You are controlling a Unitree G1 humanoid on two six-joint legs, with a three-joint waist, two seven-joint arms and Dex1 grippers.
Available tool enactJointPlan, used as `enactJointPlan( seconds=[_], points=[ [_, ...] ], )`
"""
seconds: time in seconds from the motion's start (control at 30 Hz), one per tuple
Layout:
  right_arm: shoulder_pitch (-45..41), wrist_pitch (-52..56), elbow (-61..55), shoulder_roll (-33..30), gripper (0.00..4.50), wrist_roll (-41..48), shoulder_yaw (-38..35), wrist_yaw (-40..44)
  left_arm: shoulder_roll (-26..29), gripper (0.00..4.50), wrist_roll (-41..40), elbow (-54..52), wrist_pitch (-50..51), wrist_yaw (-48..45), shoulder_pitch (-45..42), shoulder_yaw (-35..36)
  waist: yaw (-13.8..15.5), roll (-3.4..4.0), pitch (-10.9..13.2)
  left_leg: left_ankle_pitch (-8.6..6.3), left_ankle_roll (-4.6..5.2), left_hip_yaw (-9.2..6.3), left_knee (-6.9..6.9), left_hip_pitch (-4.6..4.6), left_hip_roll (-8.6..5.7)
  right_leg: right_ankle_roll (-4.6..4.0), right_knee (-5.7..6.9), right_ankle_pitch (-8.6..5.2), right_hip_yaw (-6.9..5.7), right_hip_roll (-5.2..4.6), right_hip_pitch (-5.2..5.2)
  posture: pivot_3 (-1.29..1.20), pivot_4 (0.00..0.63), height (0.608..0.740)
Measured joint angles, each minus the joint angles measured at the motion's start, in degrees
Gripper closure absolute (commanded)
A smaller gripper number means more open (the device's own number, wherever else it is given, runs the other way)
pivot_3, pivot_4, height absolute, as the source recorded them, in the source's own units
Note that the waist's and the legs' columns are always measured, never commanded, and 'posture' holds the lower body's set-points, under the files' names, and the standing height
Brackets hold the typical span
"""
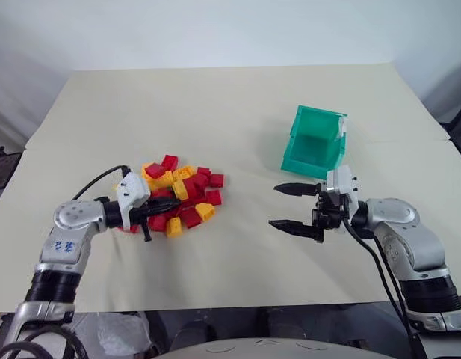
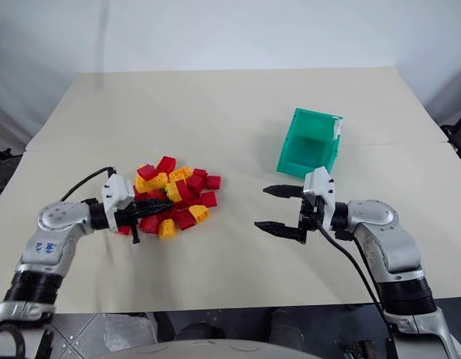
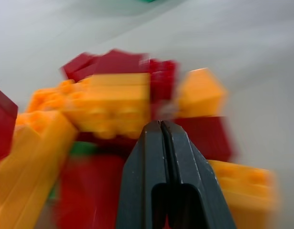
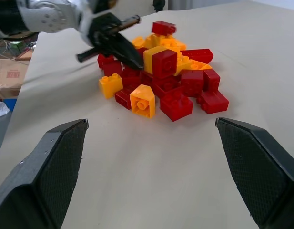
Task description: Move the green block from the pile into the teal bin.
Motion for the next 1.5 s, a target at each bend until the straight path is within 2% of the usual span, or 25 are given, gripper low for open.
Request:
enactJointPlan(
  seconds=[0.1, 0.23, 0.53, 0.63, 1.03, 1.23, 1.33, 1.5],
  points=[
    [1.6, 0.0, -1.2, 0.0, 0.00, 0.0, 0.0, -1.0, 0.1, 4.45, 2.6, 7.4, -3.4, 2.4, -4.4, 0.4, 0.0, -0.02, 0.0, 0.00, 0.00, 0.08, -0.01, 0.07, 0.01, 0.01, 0.02, 0.01, 0.08, 0.01, 0.00, 0.00, 0.150, 0.740],
    [2.2, 0.0, -1.2, 0.0, 0.00, 0.0, 0.0, -1.4, -0.2, 4.45, 2.9, 12.1, -6.6, 4.2, -5.8, 1.6, -0.2, -0.03, 0.0, 0.00, 0.02, 0.16, 0.01, 0.13, 0.11, 0.07, 0.05, 0.04, 0.18, 0.00, 0.00, 0.00, 0.150, 0.740],
    [0.0, -0.2, -0.3, 0.1, 0.00, -0.1, 0.1, -1.6, 1.5, 4.45, 2.9, 12.9, -5.6, 7.2, -3.5, 5.4, -0.2, -0.05, 0.0, 0.00, 0.04, 0.35, 0.02, 0.07, 0.22, 0.09, 0.22, 0.05, 0.33, -0.05, -0.25, 0.00, 0.150, 0.740],
    [-0.7, -0.2, 0.9, 0.1, 0.00, -0.1, 0.2, -1.3, 2.0, 4.45, 2.6, 10.5, -4.1, 6.7, -1.7, 5.8, -0.2, -0.05, 0.0, 0.00, 0.05, 0.39, 0.02, 0.07, 0.21, 0.08, 0.23, 0.05, 0.36, -0.06, -0.26, 0.00, 0.150, 0.740],
    [-3.0, -1.2, 3.8, 0.4, 0.00, -1.0, 0.4, -0.5, 3.0, 4.45, -3.4, -11.2, 12.0, 0.5, 11.0, 4.8, -0.2, -0.06, 0.0, 0.01, 0.15, 0.42, 0.02, 0.02, 0.13, 0.11, 0.29, 0.06, 0.40, -0.24, -0.36, 0.00, 0.150, 0.740],
    [-4.7, -1.4, 5.5, 1.1, 0.00, -1.3, 1.3, 0.6, 2.3, 4.45, -8.1, -16.1, 18.1, 7.4, 10.5, 12.8, -0.2, -0.13, 0.1, 0.01, 0.16, 0.39, 0.02, -0.05, 0.14, 0.11, 0.28, 0.07, 0.38, -0.26, -0.40, 0.00, 0.150, 0.740],
    [-5.3, -1.5, 6.7, 1.2, 0.00, -1.6, 1.8, 1.6, 4.7, 3.85, -11.7, -21.0, 23.8, 8.6, 13.5, 17.2, -0.6, -0.14, 0.1, 0.00, 0.16, 0.42, -0.02, -0.09, 0.14, 0.12, 0.23, 0.07, 0.40, -0.24, -0.45, 0.00, 0.150, 0.740],
    [-6.1, -1.7, 8.5, 1.0, 0.00, -2.0, 2.0, 3.0, 8.9, 2.32, -17.1, -27.4, 31.6, 7.9, 22.2, 25.9, -0.7, -0.15, 0.1, 0.00, 0.14, 0.40, -0.02, -0.11, 0.17, 0.12, 0.19, 0.07, 0.39, -0.24, -0.45, 0.00, 0.150, 0.740]
  ],
)
